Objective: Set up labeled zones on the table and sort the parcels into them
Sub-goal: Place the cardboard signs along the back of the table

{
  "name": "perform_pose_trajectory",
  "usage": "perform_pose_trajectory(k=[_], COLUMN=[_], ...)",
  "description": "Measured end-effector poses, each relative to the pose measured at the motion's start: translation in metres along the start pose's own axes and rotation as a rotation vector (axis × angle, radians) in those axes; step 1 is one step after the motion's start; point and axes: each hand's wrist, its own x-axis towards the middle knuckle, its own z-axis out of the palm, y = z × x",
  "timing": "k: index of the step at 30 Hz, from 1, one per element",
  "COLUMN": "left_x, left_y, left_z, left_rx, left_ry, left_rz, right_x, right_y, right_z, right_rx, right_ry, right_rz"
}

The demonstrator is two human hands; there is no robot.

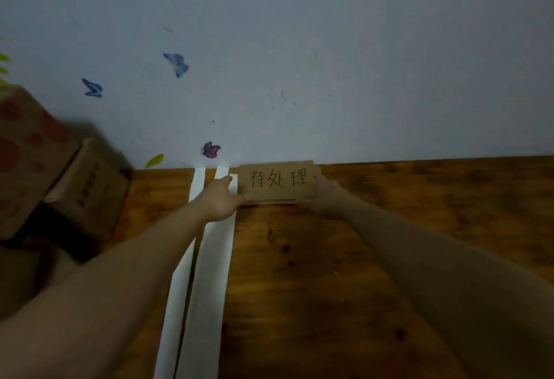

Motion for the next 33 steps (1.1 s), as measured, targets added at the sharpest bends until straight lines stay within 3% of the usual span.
perform_pose_trajectory(k=[8, 13, 20, 25, 30, 33], left_x=[0.093, 0.109, 0.119, 0.107, 0.098, 0.100], left_y=[0.006, 0.009, -0.001, -0.011, -0.018, -0.021], left_z=[0.044, 0.054, 0.055, 0.050, 0.061, 0.064], left_rx=[-0.172, -0.240, -0.432, -0.505, -0.531, -0.499], left_ry=[-0.082, 0.023, 0.051, 0.224, 0.101, 0.095], left_rz=[-0.146, -0.286, -0.404, -0.166, -0.093, -0.078], right_x=[0.121, 0.139, 0.133, 0.108, 0.097, 0.098], right_y=[0.035, 0.046, 0.057, 0.062, 0.064, 0.063], right_z=[0.023, 0.027, 0.026, 0.016, 0.024, 0.027], right_rx=[0.239, 0.329, 0.556, 0.624, 0.685, 0.574], right_ry=[-0.013, 0.044, 0.089, 0.188, 0.230, 0.167], right_rz=[0.263, 0.449, 0.293, 0.072, 0.022, 0.064])
